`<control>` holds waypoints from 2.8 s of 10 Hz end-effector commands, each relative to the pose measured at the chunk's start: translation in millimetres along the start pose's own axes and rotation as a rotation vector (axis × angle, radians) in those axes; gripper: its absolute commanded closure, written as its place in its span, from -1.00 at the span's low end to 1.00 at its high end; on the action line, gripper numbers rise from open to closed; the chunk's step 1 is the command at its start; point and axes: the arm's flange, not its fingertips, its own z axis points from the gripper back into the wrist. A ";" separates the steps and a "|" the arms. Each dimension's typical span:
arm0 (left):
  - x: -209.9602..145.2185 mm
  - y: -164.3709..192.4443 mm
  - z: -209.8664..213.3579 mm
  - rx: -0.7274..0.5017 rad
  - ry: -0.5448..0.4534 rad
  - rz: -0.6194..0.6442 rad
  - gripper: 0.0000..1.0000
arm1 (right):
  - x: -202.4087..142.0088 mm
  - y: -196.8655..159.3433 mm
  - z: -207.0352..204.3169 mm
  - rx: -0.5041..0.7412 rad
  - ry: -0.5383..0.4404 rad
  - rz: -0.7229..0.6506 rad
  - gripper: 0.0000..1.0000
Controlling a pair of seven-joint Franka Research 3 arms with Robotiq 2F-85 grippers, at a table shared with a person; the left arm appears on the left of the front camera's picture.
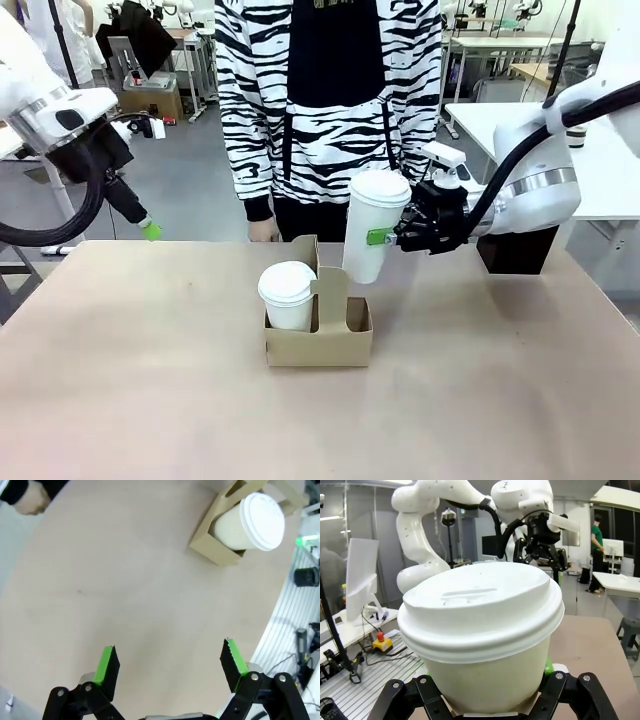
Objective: Pour a drink into a cup and package it in a carrier.
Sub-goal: Insert the held 600 ml Paper Cup into the Cup Carrier.
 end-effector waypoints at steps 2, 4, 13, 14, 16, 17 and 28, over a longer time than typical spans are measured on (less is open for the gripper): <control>4.3 -2.9 5.0 0.011 0.021 0.031 -1.00 | -8.8 2.6 -12.6 -0.032 0.027 -0.008 -0.60; 4.3 -2.9 5.0 0.011 0.021 0.031 -1.00 | -21.9 1.8 -23.6 0.001 0.045 -0.037 -0.60; 4.3 -2.9 5.0 0.011 0.021 0.031 -1.00 | -73.8 -4.7 -31.5 0.123 0.041 -0.134 -0.60; 4.3 -2.9 5.0 0.011 0.021 0.031 -1.00 | -77.2 -2.0 -32.7 0.128 0.043 -0.139 -0.60; 4.3 -2.9 5.0 0.011 0.021 0.031 -1.00 | -82.9 2.2 -33.2 0.146 0.055 -0.135 -0.60; 4.3 -2.9 5.0 0.011 0.021 0.031 -1.00 | -88.4 1.4 -33.5 0.151 0.063 -0.124 -0.60; 4.3 -2.9 5.0 0.011 0.021 0.031 -1.00 | -101.4 18.5 -30.9 0.118 0.216 0.003 -1.00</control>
